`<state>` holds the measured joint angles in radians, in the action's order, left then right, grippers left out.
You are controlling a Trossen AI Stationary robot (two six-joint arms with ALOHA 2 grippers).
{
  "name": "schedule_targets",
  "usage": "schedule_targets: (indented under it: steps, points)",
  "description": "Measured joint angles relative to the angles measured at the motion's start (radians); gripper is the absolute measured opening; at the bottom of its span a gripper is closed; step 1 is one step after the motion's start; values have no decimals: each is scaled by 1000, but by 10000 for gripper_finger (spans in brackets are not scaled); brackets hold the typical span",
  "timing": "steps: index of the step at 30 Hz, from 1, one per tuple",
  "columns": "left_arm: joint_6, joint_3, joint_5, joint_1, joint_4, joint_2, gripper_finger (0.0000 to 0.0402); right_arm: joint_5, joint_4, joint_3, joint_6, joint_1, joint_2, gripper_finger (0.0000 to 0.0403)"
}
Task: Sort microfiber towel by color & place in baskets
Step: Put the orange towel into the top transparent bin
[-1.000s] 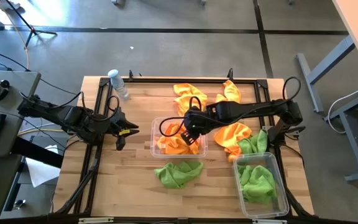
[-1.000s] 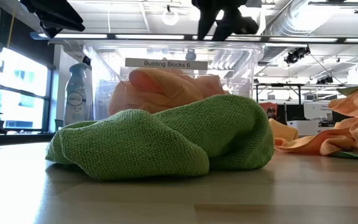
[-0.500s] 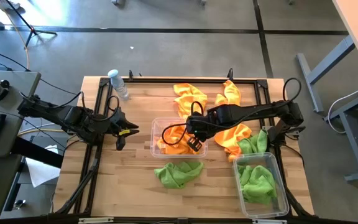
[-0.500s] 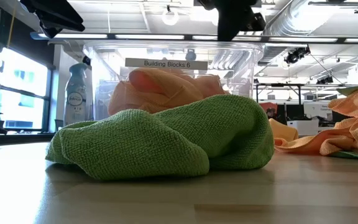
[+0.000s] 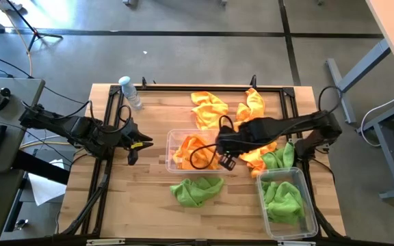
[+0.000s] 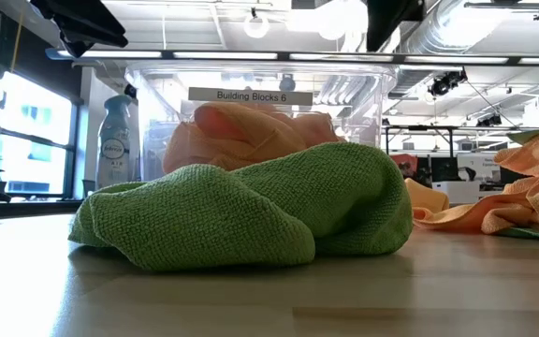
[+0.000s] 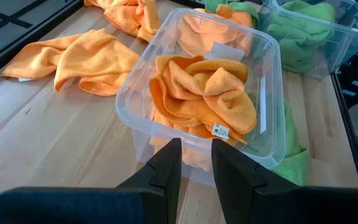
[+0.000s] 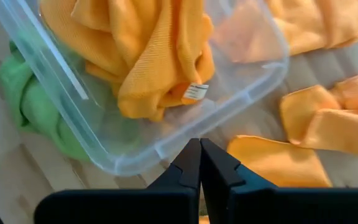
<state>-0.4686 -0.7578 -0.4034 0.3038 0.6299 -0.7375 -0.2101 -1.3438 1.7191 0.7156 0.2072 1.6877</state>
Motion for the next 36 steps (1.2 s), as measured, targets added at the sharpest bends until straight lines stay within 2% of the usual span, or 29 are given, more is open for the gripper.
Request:
schedule_targets:
  steps: [6,10,14,18,22,29,36]
  points:
    - [-27,0,-12,0,-40,-19,75,-97,-63,0,-1,31,-87,0]
    - [-51,-35,-32,7,-75,-93,75,-163,-92,-14,-29,37,-146,0]
    - [-51,-115,-75,21,-74,-214,75,-150,7,-196,-43,34,-280,0]
    - [-56,-206,-118,27,-76,-331,75,-98,148,-450,-17,33,-473,0]
    - [-72,-301,-131,26,-75,-438,75,-95,241,-628,42,33,-672,0]
    - [-80,-470,-161,26,-66,-612,75,-96,321,-820,41,33,-954,0]
    - [-89,-599,-169,26,-66,-768,75,-92,474,-982,-13,33,-1111,0]
